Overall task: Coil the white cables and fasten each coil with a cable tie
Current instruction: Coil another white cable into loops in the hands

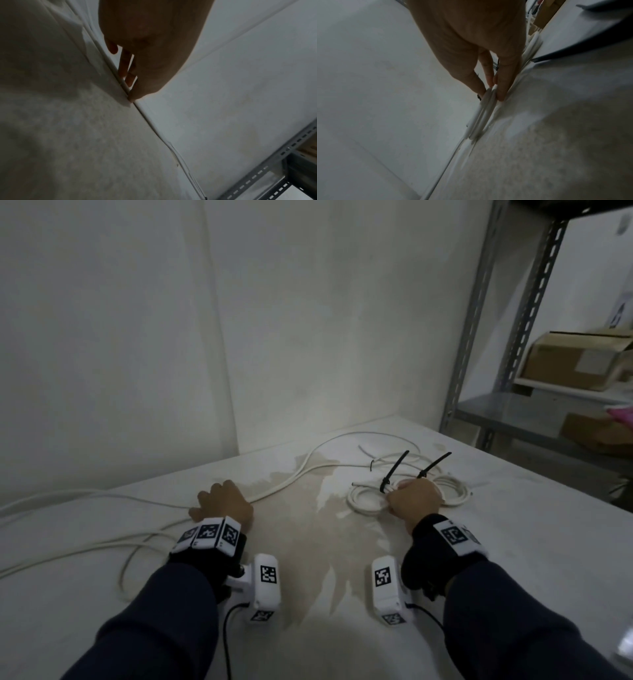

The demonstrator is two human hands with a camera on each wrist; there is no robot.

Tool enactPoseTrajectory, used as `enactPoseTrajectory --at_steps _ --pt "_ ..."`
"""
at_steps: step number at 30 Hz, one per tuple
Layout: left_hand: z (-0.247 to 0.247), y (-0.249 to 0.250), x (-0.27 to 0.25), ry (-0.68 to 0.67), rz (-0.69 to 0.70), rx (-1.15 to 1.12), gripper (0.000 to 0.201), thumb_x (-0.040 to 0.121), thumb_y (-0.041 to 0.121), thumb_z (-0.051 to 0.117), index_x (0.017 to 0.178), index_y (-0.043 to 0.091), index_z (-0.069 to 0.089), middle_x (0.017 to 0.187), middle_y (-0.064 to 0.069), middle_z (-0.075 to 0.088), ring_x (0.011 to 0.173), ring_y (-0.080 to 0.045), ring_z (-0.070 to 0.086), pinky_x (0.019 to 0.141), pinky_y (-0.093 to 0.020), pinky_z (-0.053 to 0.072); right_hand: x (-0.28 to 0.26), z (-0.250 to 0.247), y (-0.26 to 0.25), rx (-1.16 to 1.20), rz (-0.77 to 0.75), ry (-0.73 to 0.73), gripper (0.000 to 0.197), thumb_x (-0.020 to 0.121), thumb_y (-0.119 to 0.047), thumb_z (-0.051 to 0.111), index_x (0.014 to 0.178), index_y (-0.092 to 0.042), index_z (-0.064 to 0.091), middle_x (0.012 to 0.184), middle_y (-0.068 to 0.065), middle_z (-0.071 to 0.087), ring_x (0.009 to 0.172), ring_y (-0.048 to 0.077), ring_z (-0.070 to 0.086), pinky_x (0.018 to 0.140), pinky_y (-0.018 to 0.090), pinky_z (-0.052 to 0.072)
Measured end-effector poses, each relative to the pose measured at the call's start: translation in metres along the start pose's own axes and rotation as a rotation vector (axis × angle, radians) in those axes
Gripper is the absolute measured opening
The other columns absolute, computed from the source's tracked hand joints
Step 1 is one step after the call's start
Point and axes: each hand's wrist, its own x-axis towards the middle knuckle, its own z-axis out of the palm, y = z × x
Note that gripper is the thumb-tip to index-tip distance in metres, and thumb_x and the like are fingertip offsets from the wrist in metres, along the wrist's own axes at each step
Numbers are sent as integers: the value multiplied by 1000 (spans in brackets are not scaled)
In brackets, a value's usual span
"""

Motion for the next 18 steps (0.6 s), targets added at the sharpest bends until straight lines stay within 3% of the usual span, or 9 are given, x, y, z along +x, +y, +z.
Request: enactPoseTrajectory --at_steps 1,3,7,9,11,13,15,18 --pt "0 -1 3 -10 12 -16 34 88 13 48 121 16 52 131 -9 47 122 -29 43 101 -40 29 0 2 1 13 9 19 33 80 -6 61 54 -10 41 57 4 43 64 23 47 44 22 24" --pt "2 -3 9 -43 46 -10 29 88 15 50 116 15 56 127 -8 52 117 -30 50 99 -39 35 0 4 0 52 24 24 34 78 -3 60 55 -11 36 56 2 37 65 23 44 44 24 22" --pt "4 -3 13 -54 44 72 29 91 27 52 117 19 58 127 -8 53 118 -31 45 96 -37 38 4 7 0 54 37 -4 11 77 -5 63 75 -6 52 60 2 42 75 24 49 58 25 32" --pt "3 -5 13 -76 33 41 31 89 28 54 117 18 61 125 -9 56 118 -33 45 97 -38 39 3 7 -1 64 24 -25 8 78 -6 64 83 -4 58 61 2 44 75 24 50 51 25 30" --pt "3 -8 16 -67 20 -54 27 83 25 59 107 16 67 115 -11 64 110 -33 52 95 -39 45 2 8 -2 74 31 -69 8 79 -6 63 84 -1 59 63 4 48 76 24 51 48 23 28" --pt "-1 -10 17 -46 61 -180 19 81 23 65 95 13 73 105 -9 69 101 -32 60 89 -33 49 2 12 -3 100 48 -87 13 78 -7 64 86 1 58 72 11 56 83 27 57 60 25 34" --pt "-10 -10 16 45 129 -370 16 82 21 71 92 8 72 99 -6 69 98 -29 62 81 -26 46 1 14 -5 129 107 -81 30 72 -17 66 94 1 59 91 19 62 96 32 59 73 28 39" --pt "-36 -7 8 362 161 -883 11 78 14 75 88 11 70 85 -10 67 80 -19 61 76 -28 44 -10 10 -13 34 130 -5 45 73 -28 64 113 -7 59 120 21 58 117 38 49 95 37 40"
